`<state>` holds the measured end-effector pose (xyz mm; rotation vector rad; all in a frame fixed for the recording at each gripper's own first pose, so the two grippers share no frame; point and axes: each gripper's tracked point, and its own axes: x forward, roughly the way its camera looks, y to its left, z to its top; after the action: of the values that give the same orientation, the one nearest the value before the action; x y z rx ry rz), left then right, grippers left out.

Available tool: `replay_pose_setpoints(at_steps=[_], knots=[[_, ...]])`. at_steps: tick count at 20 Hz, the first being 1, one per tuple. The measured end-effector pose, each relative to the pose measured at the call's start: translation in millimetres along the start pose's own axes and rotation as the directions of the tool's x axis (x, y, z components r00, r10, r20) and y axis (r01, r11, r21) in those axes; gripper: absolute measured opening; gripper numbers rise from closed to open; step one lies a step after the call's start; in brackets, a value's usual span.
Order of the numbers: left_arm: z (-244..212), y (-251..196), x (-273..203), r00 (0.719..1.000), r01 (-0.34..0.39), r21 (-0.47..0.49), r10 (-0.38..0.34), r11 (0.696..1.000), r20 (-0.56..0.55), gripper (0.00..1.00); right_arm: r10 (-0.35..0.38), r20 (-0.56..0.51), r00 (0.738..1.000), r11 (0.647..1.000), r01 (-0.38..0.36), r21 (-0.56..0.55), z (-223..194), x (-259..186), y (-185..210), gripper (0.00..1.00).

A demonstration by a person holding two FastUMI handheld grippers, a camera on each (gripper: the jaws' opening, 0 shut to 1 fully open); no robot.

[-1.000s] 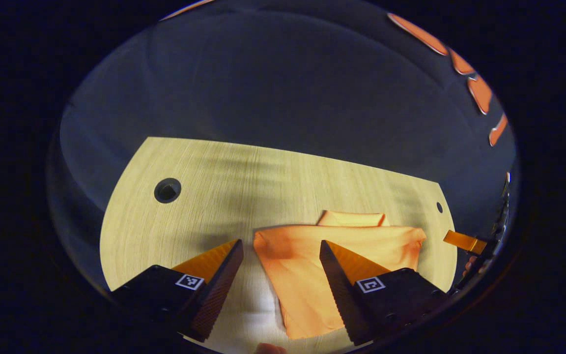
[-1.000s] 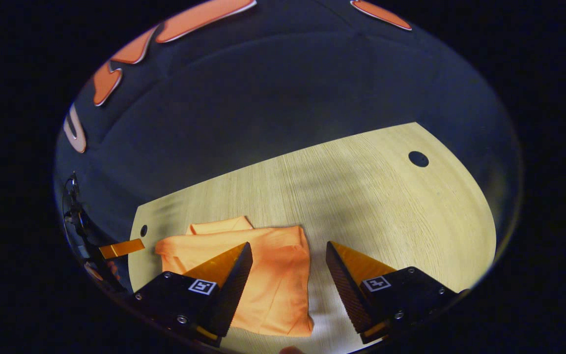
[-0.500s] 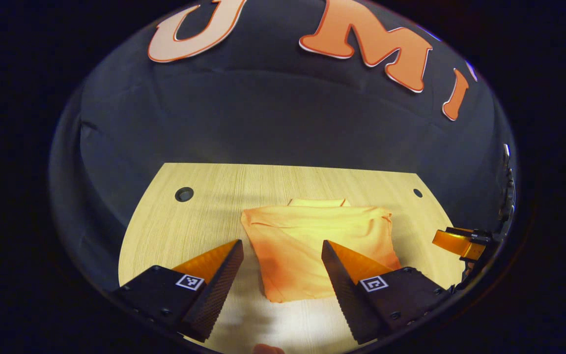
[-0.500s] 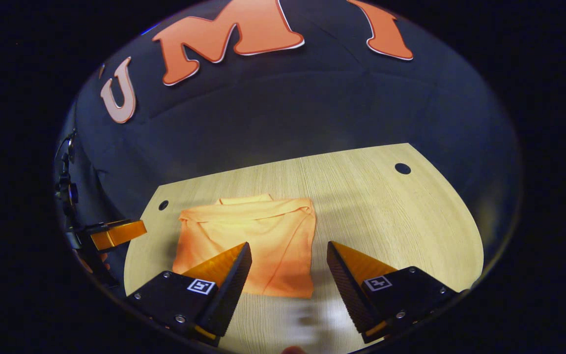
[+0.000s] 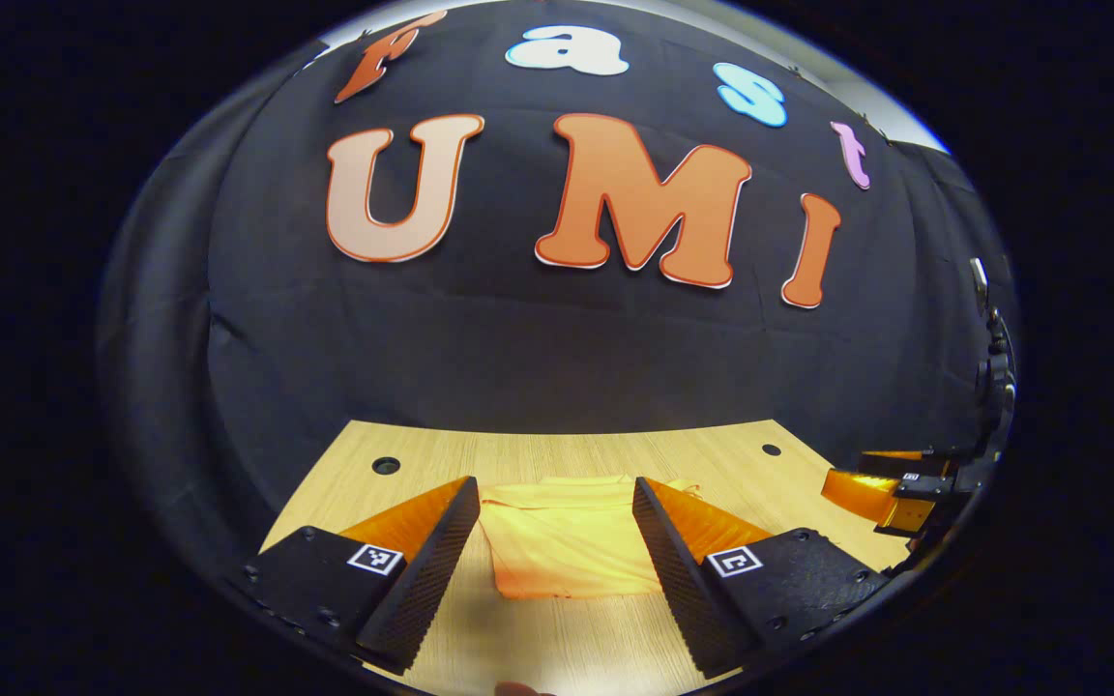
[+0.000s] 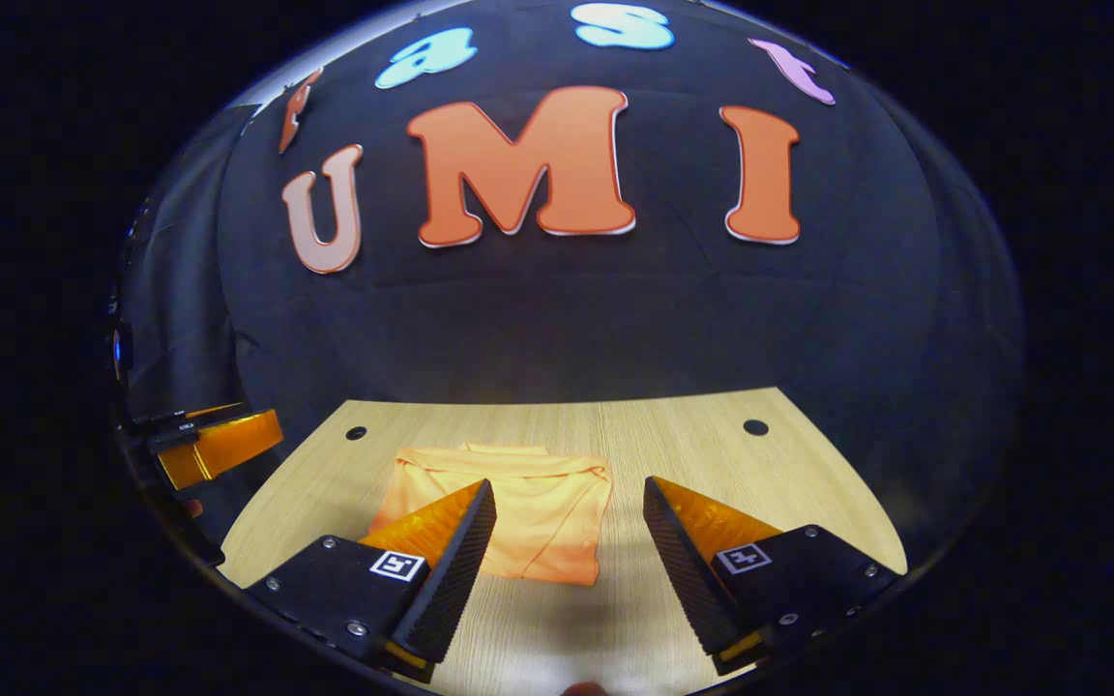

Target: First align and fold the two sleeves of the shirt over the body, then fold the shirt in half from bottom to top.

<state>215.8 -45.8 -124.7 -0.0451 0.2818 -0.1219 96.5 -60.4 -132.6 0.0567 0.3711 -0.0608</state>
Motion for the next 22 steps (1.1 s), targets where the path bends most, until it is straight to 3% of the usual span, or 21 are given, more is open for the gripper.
replay_pose_setpoints(at_steps=[4, 6, 13, 22], knots=[[0, -30, -41, 0.996, 0.059, 0.026, -0.06, 0.998, 0.068, 0.98, 0.041, 0.098, 0.994, 0.998, -0.037, -0.04, 7, -33, 10, 0.93], [-7, -38, -65, 0.996, 0.049, 0.039, -0.052, 0.998, 0.079, 0.98, 0.048, 0.137, 0.989, 0.998, -0.041, -0.05, 5, -48, 10, 0.93], [2, -55, -120, 0.983, 0.054, -0.004, -0.053, 0.999, 0.174, 0.98, 0.067, 0.131, 0.989, 0.996, -0.06, -0.06, -20, -101, -2, 0.95], [-14, -42, -158, 0.982, -0.061, -0.046, 0.068, 0.997, 0.179, 0.98, 0.115, 0.158, 0.981, 0.991, -0.101, -0.089, -21, -135, 11, 0.95]])
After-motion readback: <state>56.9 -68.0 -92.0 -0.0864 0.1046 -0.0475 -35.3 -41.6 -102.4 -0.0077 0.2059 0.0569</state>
